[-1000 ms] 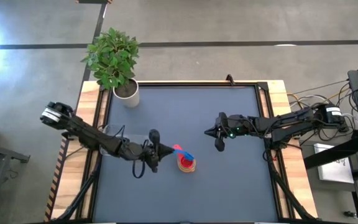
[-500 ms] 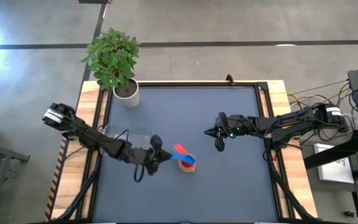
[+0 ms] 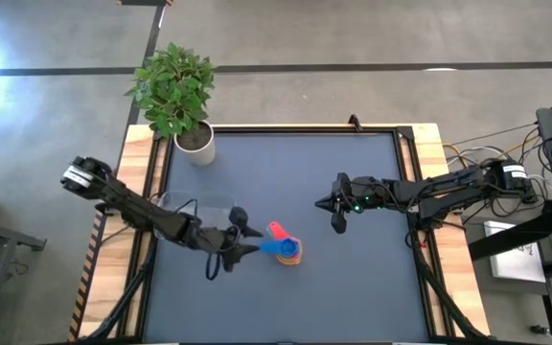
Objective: Nest measuring cups in basket
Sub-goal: Put the stacked colored measuring cups into the transparent bin
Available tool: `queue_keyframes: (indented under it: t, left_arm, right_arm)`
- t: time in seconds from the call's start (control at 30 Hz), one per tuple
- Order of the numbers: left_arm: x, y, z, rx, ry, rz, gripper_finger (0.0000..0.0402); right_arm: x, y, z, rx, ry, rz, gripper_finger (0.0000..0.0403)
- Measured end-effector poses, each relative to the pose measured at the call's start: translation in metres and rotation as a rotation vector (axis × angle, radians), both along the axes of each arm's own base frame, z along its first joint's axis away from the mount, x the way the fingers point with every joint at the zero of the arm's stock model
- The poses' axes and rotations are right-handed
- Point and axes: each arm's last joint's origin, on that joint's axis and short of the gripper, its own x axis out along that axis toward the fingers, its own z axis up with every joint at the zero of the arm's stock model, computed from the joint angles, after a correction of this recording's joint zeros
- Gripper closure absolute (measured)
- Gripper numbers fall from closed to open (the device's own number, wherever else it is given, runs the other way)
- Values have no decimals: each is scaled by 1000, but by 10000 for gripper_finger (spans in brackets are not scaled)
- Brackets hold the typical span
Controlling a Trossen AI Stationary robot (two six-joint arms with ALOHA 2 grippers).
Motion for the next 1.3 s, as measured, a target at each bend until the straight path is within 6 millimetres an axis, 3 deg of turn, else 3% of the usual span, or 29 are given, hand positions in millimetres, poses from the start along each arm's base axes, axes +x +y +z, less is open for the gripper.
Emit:
queue_keyframes:
  t: [0.23,0.5,0.67,0.9,1.3]
  left_arm:
    - [8,0,13,-62,-6,30,147]
    - [32,-6,21,-134,101,11,139]
    - [43,-8,16,-160,191,-9,131]
    - [59,-13,0,-49,257,-45,115]
    - [68,25,-4,17,330,38,113]
  right_arm:
    - [0,0,0,-8,0,5,394]
    - [0,0,0,-16,1,10,394]
    - [0,0,1,-7,-6,6,394]
    - [1,1,1,-6,-14,10,394]
    - [1,5,2,-25,-21,41,394]
